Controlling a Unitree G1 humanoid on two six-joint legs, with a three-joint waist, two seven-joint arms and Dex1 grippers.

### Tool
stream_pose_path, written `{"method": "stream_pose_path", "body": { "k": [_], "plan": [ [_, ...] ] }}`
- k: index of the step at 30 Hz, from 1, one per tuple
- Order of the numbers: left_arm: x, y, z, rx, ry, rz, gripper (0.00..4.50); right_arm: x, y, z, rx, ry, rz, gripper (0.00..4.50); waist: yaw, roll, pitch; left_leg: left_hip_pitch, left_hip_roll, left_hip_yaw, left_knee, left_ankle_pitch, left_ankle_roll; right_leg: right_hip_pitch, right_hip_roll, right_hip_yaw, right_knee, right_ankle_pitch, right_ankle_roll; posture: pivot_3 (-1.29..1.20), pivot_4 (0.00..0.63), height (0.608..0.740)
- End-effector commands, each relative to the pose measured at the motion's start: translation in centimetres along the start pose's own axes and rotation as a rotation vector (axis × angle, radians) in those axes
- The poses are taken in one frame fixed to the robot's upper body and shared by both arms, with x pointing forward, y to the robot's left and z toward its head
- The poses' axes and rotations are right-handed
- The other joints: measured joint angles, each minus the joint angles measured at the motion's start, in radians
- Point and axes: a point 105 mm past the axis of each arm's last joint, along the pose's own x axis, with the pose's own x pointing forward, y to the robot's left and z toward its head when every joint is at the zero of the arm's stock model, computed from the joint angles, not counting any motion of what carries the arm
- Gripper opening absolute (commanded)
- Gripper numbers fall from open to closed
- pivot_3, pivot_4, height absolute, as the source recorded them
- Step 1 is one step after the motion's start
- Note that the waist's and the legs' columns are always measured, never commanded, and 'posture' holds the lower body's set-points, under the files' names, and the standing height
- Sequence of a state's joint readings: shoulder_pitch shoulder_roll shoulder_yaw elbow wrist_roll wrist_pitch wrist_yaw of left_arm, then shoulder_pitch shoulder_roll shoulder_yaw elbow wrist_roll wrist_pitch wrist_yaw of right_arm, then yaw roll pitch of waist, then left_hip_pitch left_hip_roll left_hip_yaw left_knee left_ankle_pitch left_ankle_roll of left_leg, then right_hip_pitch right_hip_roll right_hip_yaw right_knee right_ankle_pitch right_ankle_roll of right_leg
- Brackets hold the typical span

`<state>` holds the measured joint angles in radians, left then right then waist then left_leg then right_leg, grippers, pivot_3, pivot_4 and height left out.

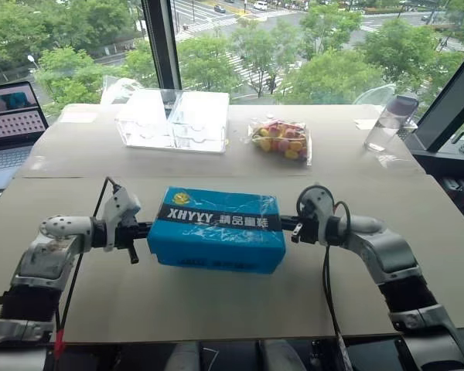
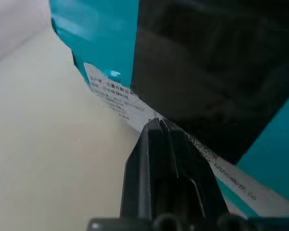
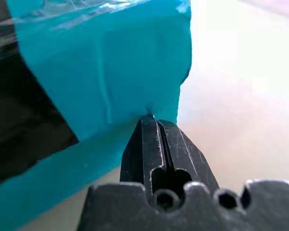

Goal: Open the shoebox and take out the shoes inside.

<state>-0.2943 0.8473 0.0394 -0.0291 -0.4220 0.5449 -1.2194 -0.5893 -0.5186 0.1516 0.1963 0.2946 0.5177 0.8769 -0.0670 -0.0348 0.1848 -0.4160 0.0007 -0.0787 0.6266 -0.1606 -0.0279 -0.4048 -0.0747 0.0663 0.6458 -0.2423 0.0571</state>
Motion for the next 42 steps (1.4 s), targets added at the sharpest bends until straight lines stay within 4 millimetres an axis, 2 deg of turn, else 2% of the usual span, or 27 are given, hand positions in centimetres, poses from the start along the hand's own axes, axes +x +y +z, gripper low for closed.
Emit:
{"method": "stream_pose_path", "body": {
  "k": [1,4,6,10,14,17,19,22,24,27,30,33,37,39,42],
  "plan": [
    [0.1,-3.8,2.2,-0.006,-0.040,-0.161,0.01,2.3,1.3,1.2,-0.084,-0.030,0.105,0.03,0.001,0.000,0.000,0.000,0.000,0.000,0.000,0.000,0.000,0.000,0.000,0.000,0.000,0.000,0.000,0.00,0.150,0.740],
    [-0.3,-3.3,1.5,0.013,-0.011,-0.067,0.01,3.4,2.4,1.4,-0.094,-0.028,0.174,0.03,0.003,0.001,0.001,0.000,0.001,-0.001,-0.002,0.000,0.000,-0.001,0.002,0.000,0.000,-0.001,-0.001,0.00,0.150,0.740],
    [-0.6,-2.2,1.4,0.024,-0.016,0.029,0.01,3.5,3.9,0.9,-0.088,-0.009,0.244,0.03,0.003,0.001,0.001,0.001,0.001,-0.001,-0.002,0.000,0.000,-0.001,0.001,0.000,0.001,-0.001,-0.002,0.00,0.150,0.740],
    [-1.6,-0.3,1.4,0.053,-0.022,0.159,0.01,3.8,5.6,0.2,-0.089,0.011,0.296,0.03,0.004,0.001,0.001,0.002,0.001,-0.001,-0.002,0.000,0.000,0.000,0.002,0.000,0.001,-0.001,-0.002,0.00,0.150,0.740],
    [-2.5,0.3,0.8,0.085,0.015,0.194,0.01,4.9,6.1,0.8,-0.083,-0.014,0.289,0.03,-0.007,0.001,0.001,0.003,0.004,0.001,-0.002,0.000,0.000,-0.001,0.004,0.000,0.001,-0.001,-0.004,0.00,0.150,0.740],
    [-2.8,0.5,-0.3,0.112,0.081,0.212,0.01,4.7,6.0,1.0,-0.084,-0.014,0.288,0.03,-0.006,0.001,0.001,0.004,0.008,0.001,-0.003,-0.001,-0.001,-0.001,0.008,0.000,0.001,0.000,-0.006,0.00,0.150,0.740],
    [-3.0,0.3,-0.7,0.106,0.098,0.200,0.01,4.1,5.8,0.8,-0.101,0.004,0.292,0.03,-0.002,0.001,0.001,0.004,0.013,0.001,-0.003,-0.001,-0.002,-0.001,0.013,0.002,0.001,0.001,-0.008,0.00,0.150,0.740],
    [-3.9,-0.6,-1.5,0.090,0.154,0.167,0.01,2.3,4.5,-0.3,-0.120,0.069,0.267,0.03,-0.004,0.001,0.001,0.006,0.015,0.002,-0.005,-0.001,-0.002,-0.001,0.015,0.002,0.001,0.000,-0.011,0.00,0.150,0.740],
    [-4.9,-0.3,-1.6,0.110,0.183,0.198,0.01,1.0,3.9,-1.1,-0.122,0.113,0.266,0.03,-0.002,0.001,0.001,0.007,0.015,0.002,-0.007,-0.001,-0.002,-0.002,0.015,0.002,0.001,0.000,-0.012,0.00,0.150,0.740],
    [-6.9,1.3,-0.6,0.157,0.196,0.307,0.01,-1.1,3.6,-1.9,-0.144,0.177,0.293,0.03,0.011,0.002,0.002,0.005,0.015,0.003,-0.008,-0.001,-0.002,-0.004,0.015,0.002,0.001,-0.001,-0.012,0.00,0.150,0.740],
    [-8.7,1.2,1.5,0.154,0.150,0.324,0.01,-2.6,3.7,-1.7,-0.141,0.194,0.333,0.03,0.019,0.002,0.002,0.005,0.015,0.003,-0.008,-0.001,-0.002,-0.005,0.015,0.002,0.001,-0.001,-0.012,0.00,0.150,0.740],
    [-10.7,0.6,4.4,0.131,0.072,0.314,0.66,-3.9,4.3,-1.0,-0.126,0.191,0.389,0.00,0.021,0.002,0.002,0.004,0.015,0.003,-0.008,-0.001,-0.002,-0.006,0.015,0.002,0.001,-0.001,-0.012,0.00,0.150,0.740],
    [-13.1,-1.4,8.8,0.124,-0.038,0.251,1.90,-5.2,6.1,-0.2,-0.106,0.174,0.517,0.00,0.019,0.002,0.002,-0.001,0.016,0.004,-0.008,-0.001,-0.002,-0.013,0.015,0.002,0.002,0.000,-0.012,0.00,0.150,0.740],
    [-13.5,-1.6,10.1,0.144,-0.053,0.261,2.63,-5.3,6.9,0.0,-0.094,0.169,0.571,0.00,0.019,0.002,0.002,-0.003,0.016,0.005,-0.008,-0.001,-0.002,-0.015,0.015,0.003,0.002,-0.001,-0.012,0.00,0.150,0.740],
    [-12.8,-3.2,14.2,0.219,-0.154,0.196,3.73,-4.2,8.1,1.1,-0.114,0.131,0.616,0.00,0.020,0.002,0.003,-0.004,0.016,0.005,-0.008,-0.001,-0.002,-0.015,0.015,0.003,0.003,-0.001,-0.012,0.00,0.150,0.740]
  ]
}}
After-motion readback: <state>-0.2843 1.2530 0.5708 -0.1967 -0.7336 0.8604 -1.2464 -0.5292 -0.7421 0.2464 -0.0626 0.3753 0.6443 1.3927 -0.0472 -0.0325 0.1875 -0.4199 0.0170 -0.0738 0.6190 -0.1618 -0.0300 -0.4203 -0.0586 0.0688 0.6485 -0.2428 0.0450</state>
